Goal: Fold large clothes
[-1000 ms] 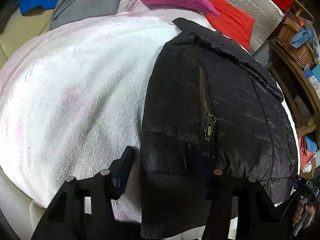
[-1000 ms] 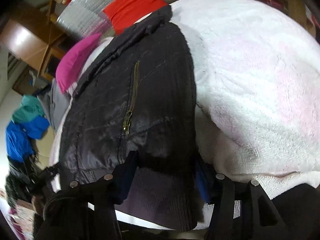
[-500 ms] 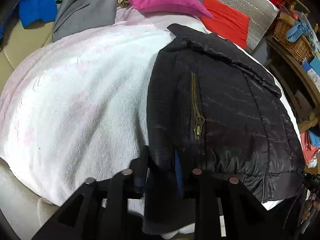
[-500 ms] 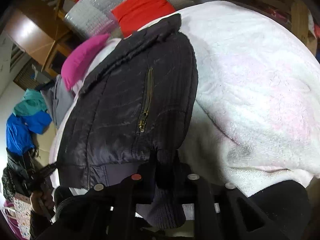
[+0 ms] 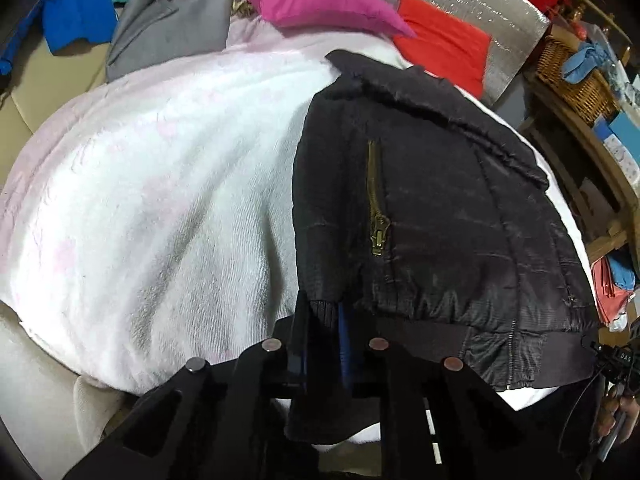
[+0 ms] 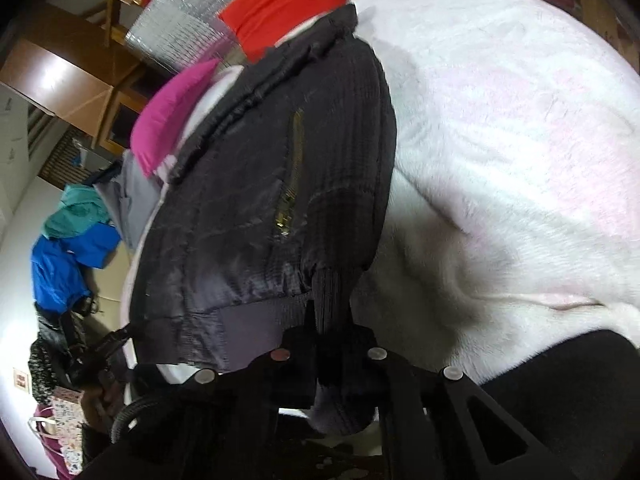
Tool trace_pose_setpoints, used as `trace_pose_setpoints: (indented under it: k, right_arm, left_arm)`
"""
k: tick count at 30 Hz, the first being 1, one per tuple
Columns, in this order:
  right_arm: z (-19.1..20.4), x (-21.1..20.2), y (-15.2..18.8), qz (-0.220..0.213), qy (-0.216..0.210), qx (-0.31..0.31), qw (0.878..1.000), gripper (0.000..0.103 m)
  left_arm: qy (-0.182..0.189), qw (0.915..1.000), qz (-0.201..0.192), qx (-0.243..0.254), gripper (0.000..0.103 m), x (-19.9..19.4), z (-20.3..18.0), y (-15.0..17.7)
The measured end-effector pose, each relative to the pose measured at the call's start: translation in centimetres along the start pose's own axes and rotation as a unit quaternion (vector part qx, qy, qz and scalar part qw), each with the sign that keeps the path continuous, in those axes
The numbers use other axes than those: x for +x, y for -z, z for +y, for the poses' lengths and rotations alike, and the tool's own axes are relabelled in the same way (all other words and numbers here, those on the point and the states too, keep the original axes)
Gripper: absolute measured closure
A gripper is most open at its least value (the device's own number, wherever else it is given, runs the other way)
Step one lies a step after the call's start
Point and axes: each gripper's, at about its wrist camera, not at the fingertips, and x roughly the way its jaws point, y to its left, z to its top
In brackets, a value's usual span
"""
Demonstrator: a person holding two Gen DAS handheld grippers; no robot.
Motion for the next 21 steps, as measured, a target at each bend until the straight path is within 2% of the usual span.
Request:
trace_pose_setpoints:
  k: [8,11,16,18,21]
  right_arm:
    - [-1.8,-1.8,1.4,0.006,0.002,0.015,1.0,0.094]
    - [-2.2,-1.4,1.1,0.006,-0.009,0.024,1.0,0.091]
    - [-1.7,-0.3,0.4,0.004,0.009,0.018,1.0,0.087]
    - [-1.4,0.3,0.3,0.011,0.017,0.011,1.0,0.085]
    - [-1.0,0.7,0.0,0.022,0.023,0.006,0.999,0.072]
  left_arm:
    - [0.017,0.9995,0.026,-0.011,0.09,-0.5,0.4,4.2]
    - [0.014,0.9991,0.038,-0.015,0.089,0.2,0.8,4.2]
    - [-0.007,0.9991,0.041,-0.001,0.084,1.4,-0.2,3.5]
    - [-0.01,0.9992,0.039,-0.007,0.083,1.6,-0.2,3.6]
    - [-0.021,0.9991,0.037,0.002,0.082,1.6,-0.7,3.9]
